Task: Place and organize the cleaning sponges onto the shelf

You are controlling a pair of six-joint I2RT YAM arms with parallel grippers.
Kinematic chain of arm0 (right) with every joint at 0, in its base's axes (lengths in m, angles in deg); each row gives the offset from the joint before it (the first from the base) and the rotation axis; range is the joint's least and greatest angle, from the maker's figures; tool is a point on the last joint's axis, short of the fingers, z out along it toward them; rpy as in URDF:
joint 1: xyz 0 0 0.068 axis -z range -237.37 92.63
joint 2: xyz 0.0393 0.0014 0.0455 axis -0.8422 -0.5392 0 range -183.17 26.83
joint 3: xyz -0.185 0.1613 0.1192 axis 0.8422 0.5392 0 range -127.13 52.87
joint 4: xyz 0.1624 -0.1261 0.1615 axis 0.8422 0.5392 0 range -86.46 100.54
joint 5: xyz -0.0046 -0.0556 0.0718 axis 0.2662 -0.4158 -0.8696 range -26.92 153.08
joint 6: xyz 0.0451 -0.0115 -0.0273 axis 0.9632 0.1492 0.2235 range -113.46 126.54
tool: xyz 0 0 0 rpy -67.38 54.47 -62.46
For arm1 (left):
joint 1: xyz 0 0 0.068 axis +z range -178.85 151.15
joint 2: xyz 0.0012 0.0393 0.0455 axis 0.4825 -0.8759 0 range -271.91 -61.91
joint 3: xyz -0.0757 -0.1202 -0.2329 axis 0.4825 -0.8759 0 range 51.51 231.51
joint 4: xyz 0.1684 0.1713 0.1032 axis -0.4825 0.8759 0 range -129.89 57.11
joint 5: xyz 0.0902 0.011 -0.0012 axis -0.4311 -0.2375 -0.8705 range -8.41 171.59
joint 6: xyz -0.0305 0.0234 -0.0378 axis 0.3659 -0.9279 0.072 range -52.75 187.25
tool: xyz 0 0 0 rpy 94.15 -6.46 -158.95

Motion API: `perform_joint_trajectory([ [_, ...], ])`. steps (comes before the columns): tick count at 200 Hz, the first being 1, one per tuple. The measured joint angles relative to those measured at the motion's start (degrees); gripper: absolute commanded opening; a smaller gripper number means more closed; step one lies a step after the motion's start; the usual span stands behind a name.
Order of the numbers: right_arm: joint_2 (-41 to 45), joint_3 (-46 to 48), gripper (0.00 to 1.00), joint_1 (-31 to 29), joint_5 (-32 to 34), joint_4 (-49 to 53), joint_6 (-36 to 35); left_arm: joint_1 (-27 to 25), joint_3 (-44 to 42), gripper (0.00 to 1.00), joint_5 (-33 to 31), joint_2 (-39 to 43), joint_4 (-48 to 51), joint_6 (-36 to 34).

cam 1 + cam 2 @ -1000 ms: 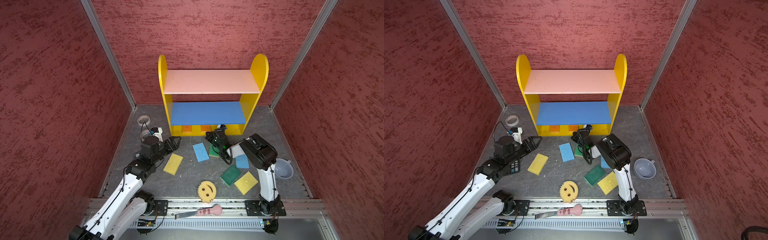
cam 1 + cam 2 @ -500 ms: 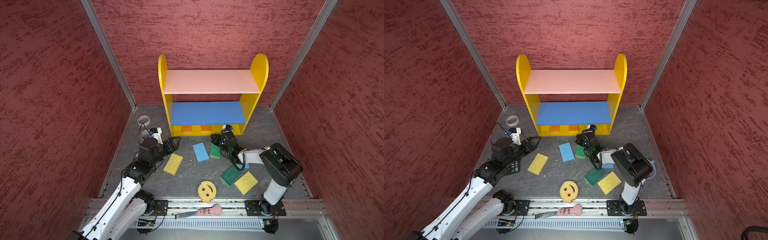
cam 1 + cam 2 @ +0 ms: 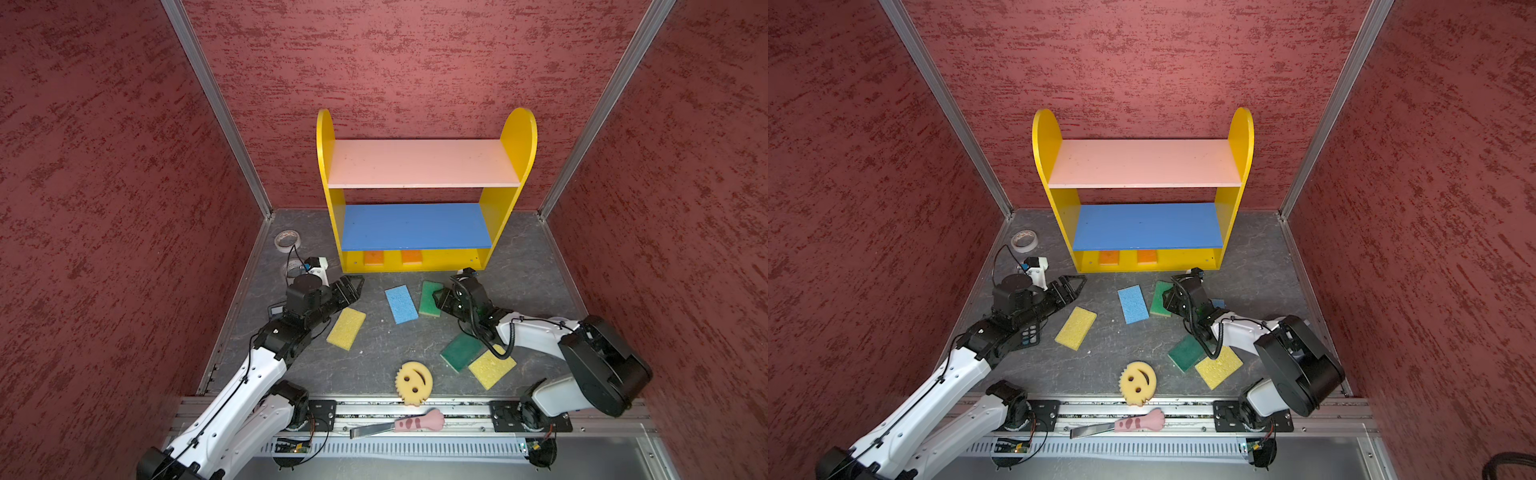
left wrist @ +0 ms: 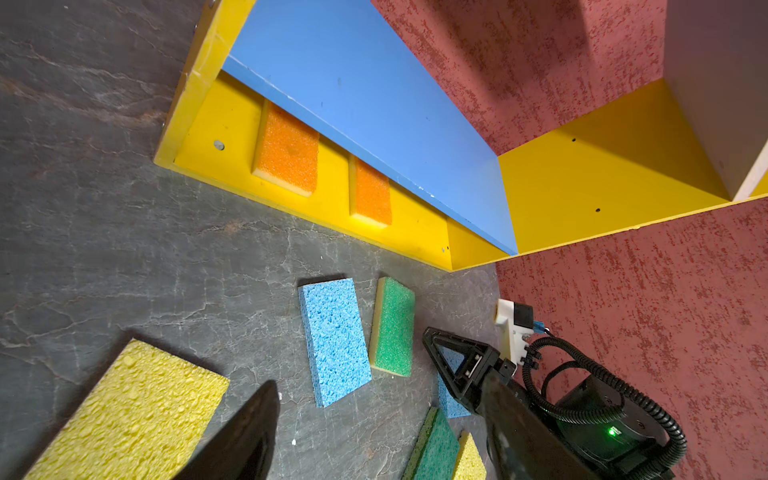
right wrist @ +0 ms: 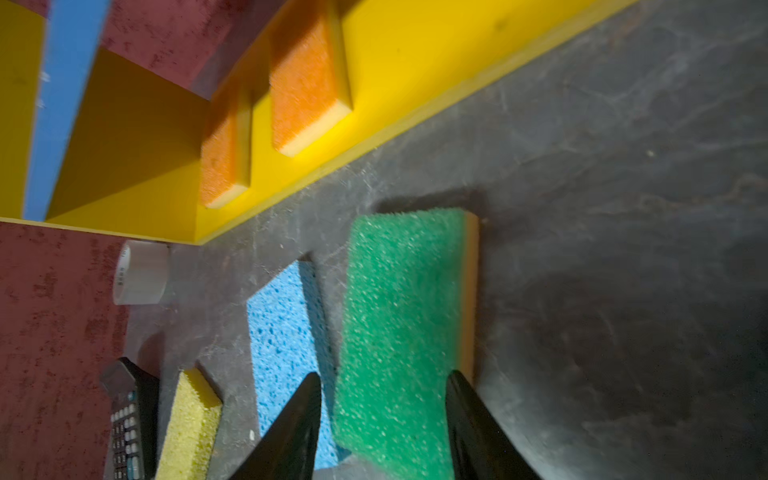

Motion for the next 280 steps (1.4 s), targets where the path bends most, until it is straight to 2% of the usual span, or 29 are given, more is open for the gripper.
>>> perform_joint_trajectory([
  [19,-1.2,0.0,0.5,-0.3,-0.4,0.6,0.2,-0.4,0.0,0.77,0.0,-2.1,-0.9,0.0],
  [63,-6.2,-0.8,0.37,-0.7,-1.2,-0.6,0.2,-2.1,0.3,0.77,0.1,-7.0,-3.1,-0.2],
  [84,-7.5,-1.1,0.27,-0.7,-1.2,-2.1,0.3,-3.2,0.3,0.8,0.1,-8.0,-3.7,-0.1],
  [107,-8.0,-1.4,0.07,-0.7,-1.2,-2.8,-0.1,-3.7,0.5,0.82,0.2,-9.1,-3.7,-0.2],
  [119,-8.0,-2.1,0.0,-0.7,-1.2,-2.2,-0.8,-3.7,1.0,0.83,0.2,-10.1,-3.3,-0.2],
  [158,-6.8,-5.4,0.0,-0.7,-2.3,1.1,-7.2,-3.6,3.0,0.9,2.1,-12.6,-3.4,-0.4],
  [210,-2.4,-9.7,0.0,-0.7,-10.8,2.3,-14.1,-3.8,4.1,0.99,5.8,-15.1,-6.1,-0.7],
  [239,-1.6,-11.3,0.0,-0.7,-18.3,1.5,-14.9,-4.5,4.2,0.95,8.2,-16.0,-8.3,-0.4],
  [280,-1.9,-13.7,0.06,-1.7,-28.5,-0.5,-14.2,-4.5,4.3,0.87,11.9,-17.3,-12.9,0.9],
])
